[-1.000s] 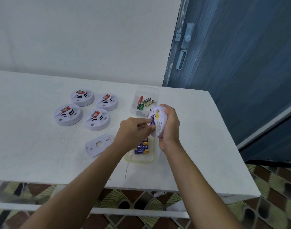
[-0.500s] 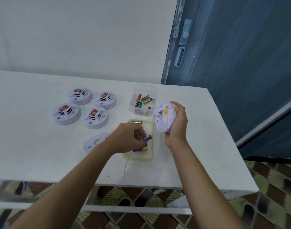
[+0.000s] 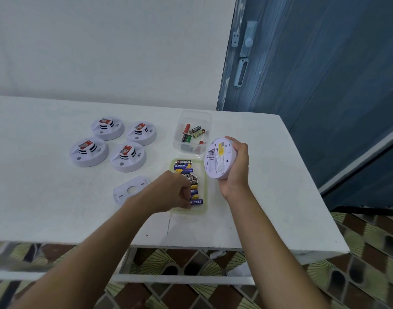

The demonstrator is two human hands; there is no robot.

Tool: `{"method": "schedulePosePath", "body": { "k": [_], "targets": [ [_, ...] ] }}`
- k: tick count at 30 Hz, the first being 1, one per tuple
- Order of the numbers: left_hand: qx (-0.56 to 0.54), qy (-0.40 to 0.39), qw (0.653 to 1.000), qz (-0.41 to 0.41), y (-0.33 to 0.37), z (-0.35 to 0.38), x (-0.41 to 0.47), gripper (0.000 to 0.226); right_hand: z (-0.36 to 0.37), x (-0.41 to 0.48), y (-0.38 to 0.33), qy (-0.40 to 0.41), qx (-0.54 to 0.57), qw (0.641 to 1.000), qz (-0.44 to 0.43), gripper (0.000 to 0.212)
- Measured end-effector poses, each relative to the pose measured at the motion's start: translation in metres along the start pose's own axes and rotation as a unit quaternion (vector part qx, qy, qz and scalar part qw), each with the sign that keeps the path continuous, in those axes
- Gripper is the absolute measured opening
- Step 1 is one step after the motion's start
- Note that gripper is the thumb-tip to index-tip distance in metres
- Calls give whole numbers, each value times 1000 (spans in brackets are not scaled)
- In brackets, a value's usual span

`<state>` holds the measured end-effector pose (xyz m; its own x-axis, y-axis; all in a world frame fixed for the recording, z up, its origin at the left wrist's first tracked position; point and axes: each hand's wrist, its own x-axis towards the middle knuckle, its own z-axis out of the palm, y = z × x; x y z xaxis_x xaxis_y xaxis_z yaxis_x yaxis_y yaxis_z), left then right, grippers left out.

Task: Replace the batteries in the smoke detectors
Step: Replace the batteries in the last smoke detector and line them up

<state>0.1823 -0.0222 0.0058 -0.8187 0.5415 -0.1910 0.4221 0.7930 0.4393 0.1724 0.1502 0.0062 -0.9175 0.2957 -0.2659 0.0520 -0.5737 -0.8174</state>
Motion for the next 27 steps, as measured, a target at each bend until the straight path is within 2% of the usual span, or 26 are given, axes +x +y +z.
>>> {"method": "schedulePosePath", "body": {
  "k": [5, 9, 12, 14, 17, 21, 27],
  "targets": [
    [-42, 14, 999, -12, -3, -9, 7, 11, -3, 0, 2, -45, 23, 998, 31, 33],
    [-83, 71, 994, -6, -1, -26, 17, 10, -5, 6, 4, -52, 61, 996, 34, 32],
    [-165, 122, 979, -15, -1, -38, 31, 10, -4, 12, -2, -47, 93, 994, 27, 31],
    [-173, 167, 970, -17, -1, -45, 45, 10, -3, 19, -8, -37, 109, 993, 25, 32],
    [-157, 207, 965, -18, -1, -56, 72, 10, -1, 32, -14, -21, 113, 993, 24, 35],
    [-98, 221, 970, -36, -7, -66, 111, 25, 2, 49, -19, -7, 115, 993, 23, 36],
    [36, 156, 986, -37, -21, -74, 170, 24, 0, 73, -27, 13, 100, 994, 31, 38]
  ]
}}
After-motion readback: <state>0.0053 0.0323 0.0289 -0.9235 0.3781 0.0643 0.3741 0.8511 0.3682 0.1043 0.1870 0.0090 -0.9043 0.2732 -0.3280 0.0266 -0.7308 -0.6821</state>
